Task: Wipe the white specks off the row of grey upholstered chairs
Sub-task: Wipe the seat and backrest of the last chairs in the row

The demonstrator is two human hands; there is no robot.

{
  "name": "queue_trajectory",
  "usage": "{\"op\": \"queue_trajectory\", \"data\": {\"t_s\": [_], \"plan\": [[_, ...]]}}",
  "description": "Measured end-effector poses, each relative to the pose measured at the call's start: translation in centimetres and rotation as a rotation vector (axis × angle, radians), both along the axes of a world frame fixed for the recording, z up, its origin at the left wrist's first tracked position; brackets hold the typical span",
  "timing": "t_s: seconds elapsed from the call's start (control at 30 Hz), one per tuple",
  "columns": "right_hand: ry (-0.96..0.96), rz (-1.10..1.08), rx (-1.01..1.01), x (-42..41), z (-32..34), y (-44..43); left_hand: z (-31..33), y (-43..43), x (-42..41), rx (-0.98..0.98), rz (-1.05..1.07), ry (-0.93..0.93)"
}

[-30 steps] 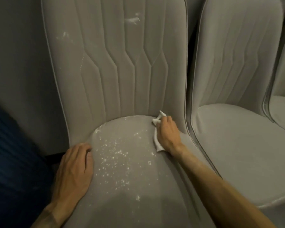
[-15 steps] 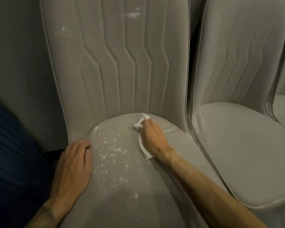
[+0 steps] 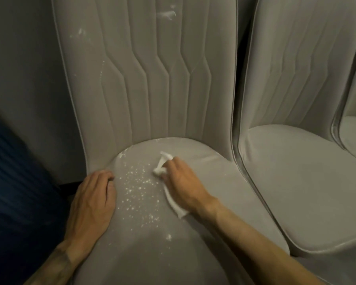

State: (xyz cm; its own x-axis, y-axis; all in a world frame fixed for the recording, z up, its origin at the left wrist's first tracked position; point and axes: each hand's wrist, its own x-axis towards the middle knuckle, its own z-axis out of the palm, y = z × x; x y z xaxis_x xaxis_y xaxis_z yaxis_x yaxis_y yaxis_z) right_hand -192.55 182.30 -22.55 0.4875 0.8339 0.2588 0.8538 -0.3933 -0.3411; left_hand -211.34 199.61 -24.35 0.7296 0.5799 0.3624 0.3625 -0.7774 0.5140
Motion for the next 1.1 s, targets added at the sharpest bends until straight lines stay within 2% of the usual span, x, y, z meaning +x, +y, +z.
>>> {"op": "queue_trajectory", "data": {"t_s": [0.07,0.1,0.2,0.27,0.33,0.4,0.5,0.57,0.67,0.73,0.83,0.9,0.93,1.0,1.1], "plan": [[0.034,0.096,0.000,0.6,0.7,-2.1,-0.1,0.0,-0.2,-0.015,-0.009,0.001],[0.043,0.072,0.005,2.0,1.1,-3.2,-0.2,0.0,-0.2,-0.009,-0.012,-0.001],[-0.041,-0.233,-0.096,7.2,1.7,-6.1,-0.2,0.2,-0.1,0.020,-0.020,-0.020],[-0.085,-0.427,-0.131,7.5,1.9,-5.8,-0.2,0.3,0.1,0.020,-0.020,-0.010],[-0.079,-0.365,-0.089,4.8,1.3,-4.4,-0.3,0.2,0.1,-0.001,-0.020,-0.010],[-0.042,-0.156,-0.039,1.4,0.6,-4.3,-0.3,0.3,0.0,-0.025,-0.019,-0.013],[-0.070,0.041,-0.104,2.1,1.3,-7.0,-0.3,0.3,-0.1,-0.028,-0.031,-0.019],[-0.106,-0.055,-0.135,5.2,2.0,-8.6,-0.2,0.1,-0.1,-0.032,-0.032,-0.022],[-0.060,-0.363,-0.088,7.3,2.5,-9.3,0.0,0.1,0.0,-0.048,-0.018,-0.009],[-0.055,-0.393,-0.057,5.0,2.1,-7.8,-0.1,0.1,0.1,-0.046,-0.013,-0.010],[0.014,-0.142,-0.017,-0.5,1.1,-6.6,-0.2,0.3,0.2,-0.057,-0.008,-0.019],[-0.022,0.037,-0.045,-1.4,1.2,-7.5,-0.2,0.3,0.1,-0.055,-0.009,-0.016],[-0.039,0.056,-0.056,-0.7,1.4,-8.2,-0.2,0.3,0.1,-0.056,-0.009,-0.014],[-0.061,-0.085,-0.060,1.8,1.6,-9.2,-0.1,0.2,0.1,-0.061,-0.003,-0.010],[-0.067,-0.435,-0.062,4.5,1.7,-9.0,0.0,0.2,0.2,-0.055,0.005,-0.015]]}}
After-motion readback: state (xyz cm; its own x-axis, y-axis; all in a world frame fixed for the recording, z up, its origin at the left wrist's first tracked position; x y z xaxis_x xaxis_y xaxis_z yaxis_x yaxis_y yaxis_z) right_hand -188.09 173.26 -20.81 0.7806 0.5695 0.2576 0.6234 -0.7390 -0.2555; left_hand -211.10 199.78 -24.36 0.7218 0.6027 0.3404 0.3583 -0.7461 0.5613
